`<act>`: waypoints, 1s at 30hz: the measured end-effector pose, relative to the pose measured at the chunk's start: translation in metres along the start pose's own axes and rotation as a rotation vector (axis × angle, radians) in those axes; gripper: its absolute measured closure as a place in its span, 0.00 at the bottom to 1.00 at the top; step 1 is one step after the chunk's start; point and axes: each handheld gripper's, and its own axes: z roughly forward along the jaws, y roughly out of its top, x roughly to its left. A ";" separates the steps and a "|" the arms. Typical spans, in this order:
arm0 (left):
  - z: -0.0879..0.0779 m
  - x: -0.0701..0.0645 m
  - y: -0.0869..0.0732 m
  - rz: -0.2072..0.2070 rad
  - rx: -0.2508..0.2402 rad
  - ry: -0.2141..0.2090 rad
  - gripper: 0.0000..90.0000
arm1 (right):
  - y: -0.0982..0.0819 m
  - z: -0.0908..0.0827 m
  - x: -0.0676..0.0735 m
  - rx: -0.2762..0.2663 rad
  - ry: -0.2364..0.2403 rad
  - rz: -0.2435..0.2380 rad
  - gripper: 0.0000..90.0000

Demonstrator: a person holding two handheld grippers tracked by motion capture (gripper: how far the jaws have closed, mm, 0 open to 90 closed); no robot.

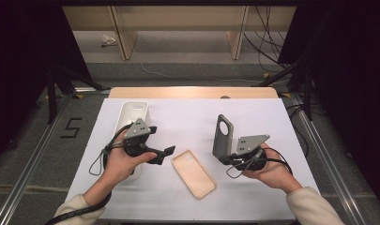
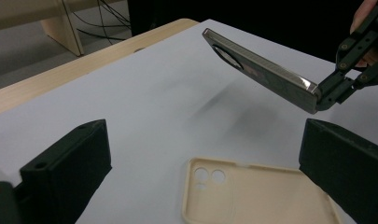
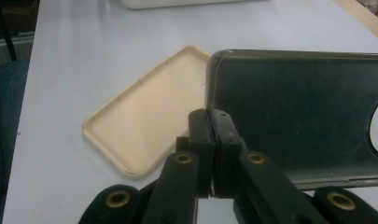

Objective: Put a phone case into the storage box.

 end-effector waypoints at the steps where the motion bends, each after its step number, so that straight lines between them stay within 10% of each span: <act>1: 0.004 0.000 0.003 0.000 0.008 -0.006 0.02 | 0.000 0.000 0.000 0.000 0.000 0.000 0.99; 15: 0.058 -0.011 0.047 -0.012 0.110 -0.064 0.07 | 0.010 0.010 0.011 0.024 0.012 -0.050 0.99; 30: 0.109 -0.015 0.056 -0.065 0.223 -0.066 0.18 | 0.016 0.020 0.018 0.098 0.012 -0.126 0.99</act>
